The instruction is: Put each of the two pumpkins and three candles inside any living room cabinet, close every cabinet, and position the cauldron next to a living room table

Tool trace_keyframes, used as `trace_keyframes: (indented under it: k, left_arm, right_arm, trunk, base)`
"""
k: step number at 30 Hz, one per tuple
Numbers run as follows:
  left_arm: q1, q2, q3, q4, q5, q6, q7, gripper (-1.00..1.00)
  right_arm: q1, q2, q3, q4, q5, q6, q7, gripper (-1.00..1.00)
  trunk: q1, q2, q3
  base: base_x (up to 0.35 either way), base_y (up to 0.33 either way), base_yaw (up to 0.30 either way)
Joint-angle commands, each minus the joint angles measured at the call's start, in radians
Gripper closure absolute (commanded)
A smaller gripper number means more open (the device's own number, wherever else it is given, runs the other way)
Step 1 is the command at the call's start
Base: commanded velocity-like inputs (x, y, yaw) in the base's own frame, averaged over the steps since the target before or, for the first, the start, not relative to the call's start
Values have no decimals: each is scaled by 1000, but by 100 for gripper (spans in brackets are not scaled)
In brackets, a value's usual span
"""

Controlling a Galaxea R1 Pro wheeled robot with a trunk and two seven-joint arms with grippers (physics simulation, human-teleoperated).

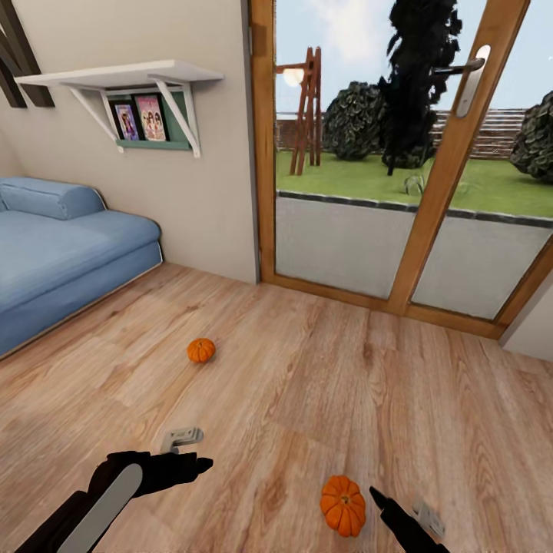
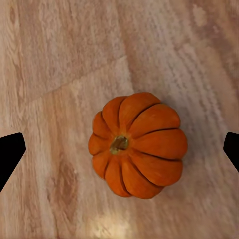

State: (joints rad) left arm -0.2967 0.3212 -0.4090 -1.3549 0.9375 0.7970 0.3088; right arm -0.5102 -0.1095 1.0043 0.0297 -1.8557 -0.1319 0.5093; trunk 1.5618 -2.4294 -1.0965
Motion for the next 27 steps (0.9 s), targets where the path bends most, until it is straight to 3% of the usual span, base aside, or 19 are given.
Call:
trace_keyframes:
  k: [1, 10, 27]
  left_arm:
    - [-1, 1, -2, -1, 11, 1, 10, -100]
    - [-1, 1, -2, -1, 11, 1, 10, -100]
    - [-1, 1, -3, -1, 11, 1, 10, -100]
  right_arm:
    - [-1, 1, 8, 2, -7, -2, 5, -100]
    - [-1, 1, 8, 2, -7, -2, 6, -100]
    - [-1, 1, 8, 2, -7, -2, 6, -100]
  trunk:
    - [4, -8, -4]
    - [38, -71, -32]
    - [46, -75, -98]
  base:
    - [0, 0, 0]
    - [0, 0, 0]
    - [0, 0, 0]
